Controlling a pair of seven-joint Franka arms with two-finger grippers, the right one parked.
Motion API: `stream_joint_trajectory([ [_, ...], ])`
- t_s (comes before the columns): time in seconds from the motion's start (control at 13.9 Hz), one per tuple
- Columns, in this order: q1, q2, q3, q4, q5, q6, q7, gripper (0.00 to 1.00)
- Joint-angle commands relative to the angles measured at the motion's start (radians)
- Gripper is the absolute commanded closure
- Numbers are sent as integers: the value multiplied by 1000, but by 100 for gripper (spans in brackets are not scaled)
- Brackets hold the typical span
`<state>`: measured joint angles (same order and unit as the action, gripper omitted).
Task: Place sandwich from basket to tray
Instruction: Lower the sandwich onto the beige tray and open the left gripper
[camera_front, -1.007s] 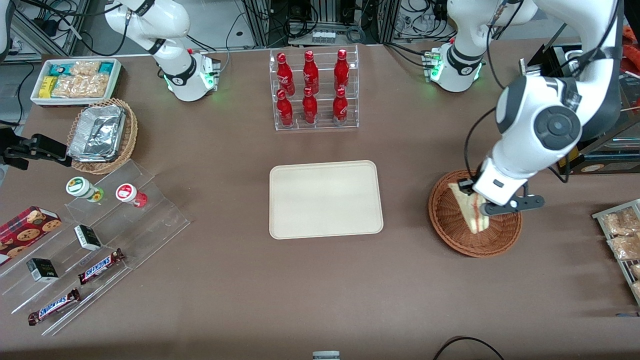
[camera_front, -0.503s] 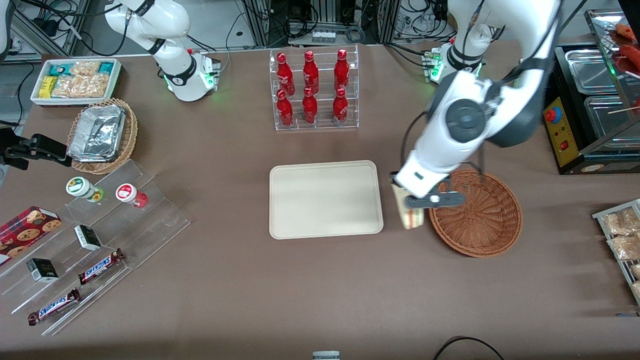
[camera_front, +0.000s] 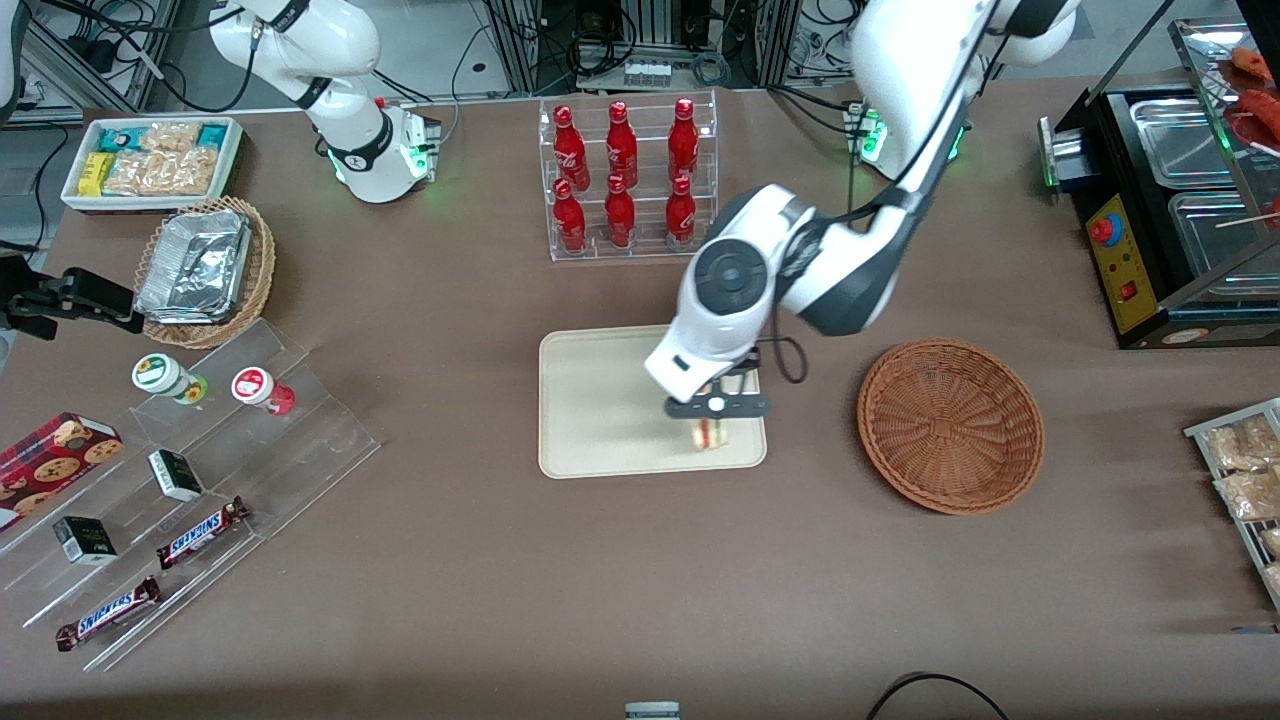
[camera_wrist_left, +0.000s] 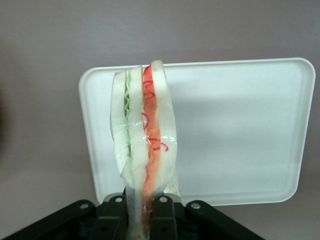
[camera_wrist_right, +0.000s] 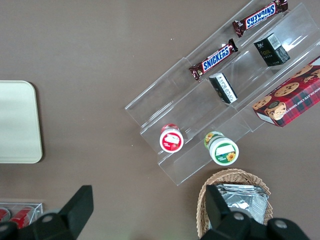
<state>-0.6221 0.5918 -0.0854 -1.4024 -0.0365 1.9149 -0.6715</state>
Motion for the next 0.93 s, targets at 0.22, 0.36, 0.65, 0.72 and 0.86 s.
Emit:
stream_joint_trajectory([
  [0.22, -99, 160, 12, 108, -3, 100, -39, 100],
  [0.36, -123, 189, 13, 108, 1, 118, -37, 100],
  [0.65, -139, 221, 13, 102, 10, 134, -31, 100],
  [0.72, -139, 223, 13, 99, 18, 134, -33, 100],
  [0.86, -139, 230, 13, 97, 24, 133, -36, 100],
])
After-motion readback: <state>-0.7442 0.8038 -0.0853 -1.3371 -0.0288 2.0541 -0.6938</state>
